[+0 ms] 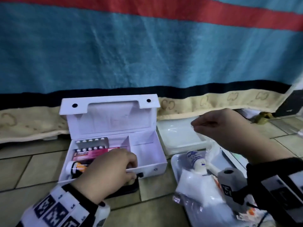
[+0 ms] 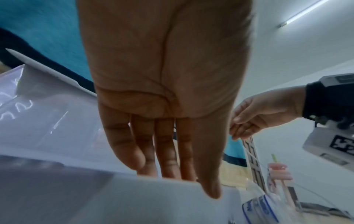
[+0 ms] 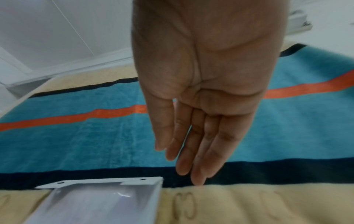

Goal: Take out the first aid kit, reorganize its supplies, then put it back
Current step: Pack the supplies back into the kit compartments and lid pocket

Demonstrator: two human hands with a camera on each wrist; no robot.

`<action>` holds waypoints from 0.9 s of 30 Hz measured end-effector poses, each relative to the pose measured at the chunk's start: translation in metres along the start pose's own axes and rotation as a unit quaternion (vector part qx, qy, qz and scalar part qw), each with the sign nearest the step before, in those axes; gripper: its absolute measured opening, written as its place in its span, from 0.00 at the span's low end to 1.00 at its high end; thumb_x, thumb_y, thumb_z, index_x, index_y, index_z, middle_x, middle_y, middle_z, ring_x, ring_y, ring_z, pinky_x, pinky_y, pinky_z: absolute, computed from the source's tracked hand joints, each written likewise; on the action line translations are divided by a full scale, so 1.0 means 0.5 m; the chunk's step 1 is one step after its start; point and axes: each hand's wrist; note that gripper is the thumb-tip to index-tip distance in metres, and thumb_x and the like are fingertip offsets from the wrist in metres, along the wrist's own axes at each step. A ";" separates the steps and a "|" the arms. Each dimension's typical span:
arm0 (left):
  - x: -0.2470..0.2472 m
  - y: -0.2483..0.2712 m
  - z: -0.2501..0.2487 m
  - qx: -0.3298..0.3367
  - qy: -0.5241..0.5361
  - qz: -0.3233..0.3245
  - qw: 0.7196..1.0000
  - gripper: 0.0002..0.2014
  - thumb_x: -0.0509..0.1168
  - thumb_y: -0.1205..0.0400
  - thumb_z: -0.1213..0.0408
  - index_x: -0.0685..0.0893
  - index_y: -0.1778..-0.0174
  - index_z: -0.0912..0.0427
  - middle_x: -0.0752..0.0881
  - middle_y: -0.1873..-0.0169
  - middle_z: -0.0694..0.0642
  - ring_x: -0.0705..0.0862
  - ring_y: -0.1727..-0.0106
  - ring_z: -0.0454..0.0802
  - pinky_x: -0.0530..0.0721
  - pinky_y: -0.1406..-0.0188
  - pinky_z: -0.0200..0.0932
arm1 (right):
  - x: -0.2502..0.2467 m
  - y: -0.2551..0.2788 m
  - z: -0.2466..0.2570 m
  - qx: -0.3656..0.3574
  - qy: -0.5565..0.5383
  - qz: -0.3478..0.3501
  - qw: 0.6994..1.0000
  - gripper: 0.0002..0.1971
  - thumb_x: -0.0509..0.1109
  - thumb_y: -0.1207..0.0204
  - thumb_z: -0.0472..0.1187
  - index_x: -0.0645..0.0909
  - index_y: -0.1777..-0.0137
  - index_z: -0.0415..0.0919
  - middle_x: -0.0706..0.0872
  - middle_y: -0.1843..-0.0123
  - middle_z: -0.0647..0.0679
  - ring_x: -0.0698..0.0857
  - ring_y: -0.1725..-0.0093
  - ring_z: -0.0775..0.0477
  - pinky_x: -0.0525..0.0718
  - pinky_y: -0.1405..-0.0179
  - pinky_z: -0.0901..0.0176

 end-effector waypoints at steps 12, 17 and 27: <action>0.031 -0.034 -0.026 -0.152 0.059 -0.043 0.986 0.15 0.75 0.31 0.66 0.80 0.76 0.43 0.85 0.78 0.34 0.81 0.71 0.27 0.74 0.71 0.31 | 0.040 0.041 -0.160 0.021 0.127 0.099 0.987 0.10 0.72 0.27 0.47 0.85 0.47 0.49 0.87 0.60 0.53 0.79 0.68 0.62 0.72 0.70 0.76; 0.043 -0.032 -0.014 -0.205 0.206 -0.075 0.954 0.10 0.82 0.37 0.68 0.86 0.75 0.54 0.87 0.79 0.48 0.81 0.77 0.35 0.71 0.78 0.23 | 0.096 0.016 -0.119 -0.006 0.223 0.136 0.965 0.14 0.67 0.24 0.52 0.81 0.47 0.42 0.85 0.48 0.43 0.83 0.47 0.43 0.71 0.65 0.60; 0.060 -0.031 0.003 -0.181 0.258 -0.066 0.947 0.12 0.80 0.35 0.69 0.84 0.75 0.51 0.85 0.76 0.52 0.80 0.71 0.46 0.76 0.65 0.40 | 0.062 0.014 -0.055 0.041 0.227 0.119 0.966 0.14 0.72 0.34 0.44 0.77 0.51 0.43 0.85 0.51 0.47 0.83 0.54 0.44 0.75 0.64 0.60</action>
Point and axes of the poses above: each hand's wrist, its own y-axis away from the middle knuckle, its own x-axis out of the palm, z = x × y
